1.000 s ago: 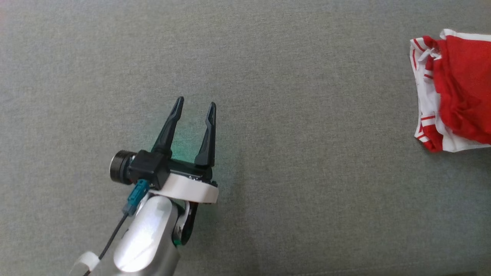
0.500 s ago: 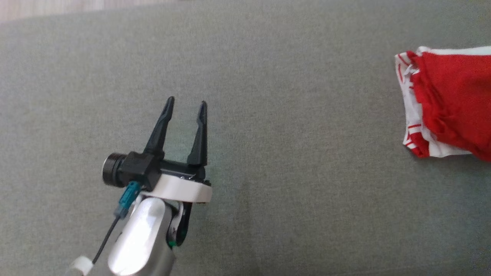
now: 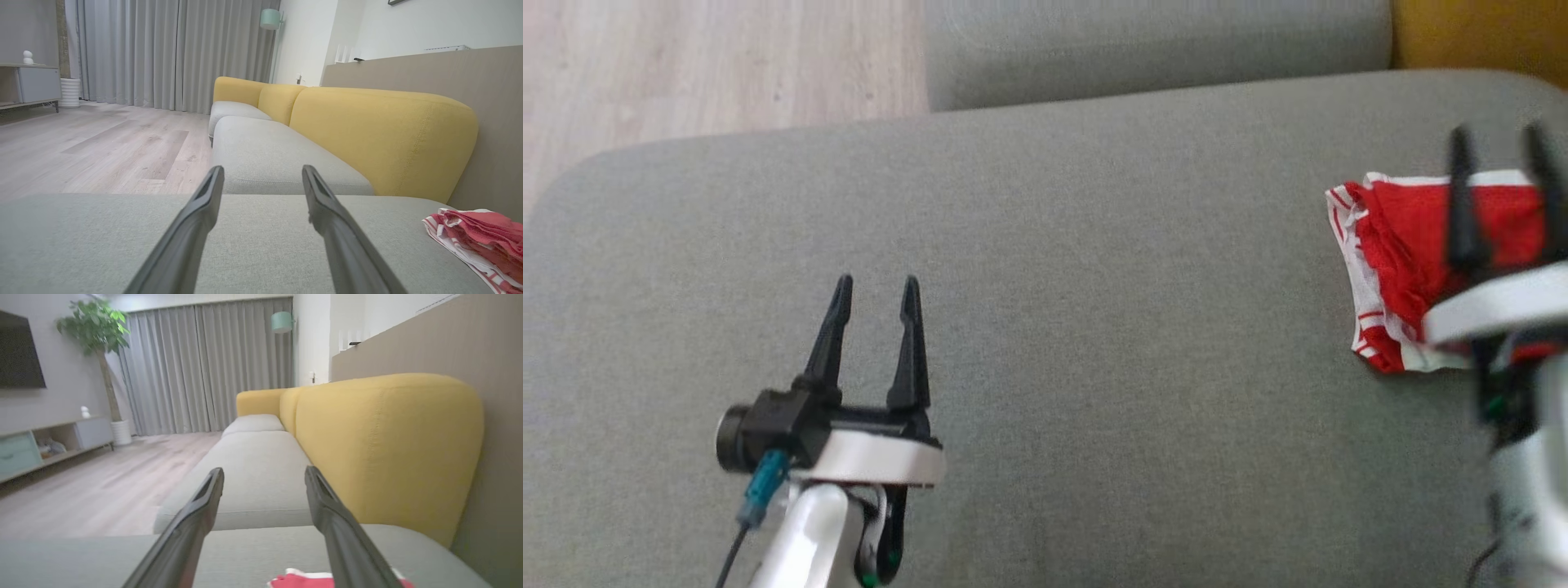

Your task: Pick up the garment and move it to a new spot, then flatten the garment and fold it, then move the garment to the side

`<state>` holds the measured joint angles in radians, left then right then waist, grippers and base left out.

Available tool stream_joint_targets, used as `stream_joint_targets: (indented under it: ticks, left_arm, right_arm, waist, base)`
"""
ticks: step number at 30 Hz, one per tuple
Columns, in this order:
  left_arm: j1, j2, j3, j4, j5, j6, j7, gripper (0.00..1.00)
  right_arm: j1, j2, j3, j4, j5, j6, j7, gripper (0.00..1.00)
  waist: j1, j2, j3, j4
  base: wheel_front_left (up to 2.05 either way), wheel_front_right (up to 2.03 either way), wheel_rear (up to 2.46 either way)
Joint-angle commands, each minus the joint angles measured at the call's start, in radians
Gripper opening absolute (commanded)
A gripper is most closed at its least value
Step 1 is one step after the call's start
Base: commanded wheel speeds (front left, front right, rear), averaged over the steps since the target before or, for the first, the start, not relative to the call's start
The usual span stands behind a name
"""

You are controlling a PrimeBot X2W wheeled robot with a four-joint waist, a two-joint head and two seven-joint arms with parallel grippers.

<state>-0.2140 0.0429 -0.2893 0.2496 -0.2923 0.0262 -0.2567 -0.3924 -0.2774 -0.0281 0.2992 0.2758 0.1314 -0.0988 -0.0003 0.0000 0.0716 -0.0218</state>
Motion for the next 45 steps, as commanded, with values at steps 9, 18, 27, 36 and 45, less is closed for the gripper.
stream_joint_targets:
  ticks: [9, 18, 27, 36, 45]
  left_arm:
    - [0.082, 0.007, 0.035, -0.035, 0.023, -0.011, -0.005, 1.0]
    - [0.141, 0.007, 0.05, -0.056, 0.025, -0.006, -0.005, 1.0]
    - [0.16, 0.007, 0.059, -0.065, 0.035, 0.003, -0.005, 1.0]
    - [0.167, 0.007, 0.063, -0.056, 0.021, 0.0, -0.005, 1.0]
    - [0.178, 0.007, 0.08, -0.046, -0.068, -0.036, -0.005, 1.0]
  right_arm:
    - [0.267, 0.211, -0.015, -0.094, 0.046, -0.001, -0.1, 1.0]
    - [0.384, 0.227, 0.043, -0.036, 0.086, -0.001, -0.156, 1.0]
    - [0.388, 0.227, 0.071, -0.026, 0.045, -0.001, -0.162, 1.0]
    - [0.395, 0.227, 0.076, -0.041, 0.028, -0.001, -0.163, 1.0]
    - [0.395, 0.227, 0.103, -0.027, 0.013, -0.001, -0.163, 1.0]
  waist:
    - [0.0003, 0.0, -0.074, 0.02]
    - [0.0003, 0.0, -0.083, 0.017]
    - [0.0003, 0.0, -0.095, 0.012]
    - [0.0003, 0.0, -0.102, 0.012]
    - [0.0003, 0.0, -0.107, 0.004]
  base:
    - [0.0, 0.0, 0.0]
    - [0.0, 0.0, 0.0]
    - [0.0, 0.0, 0.0]
    - [0.0, 0.0, 0.0]
    - [0.0, 0.0, 0.0]
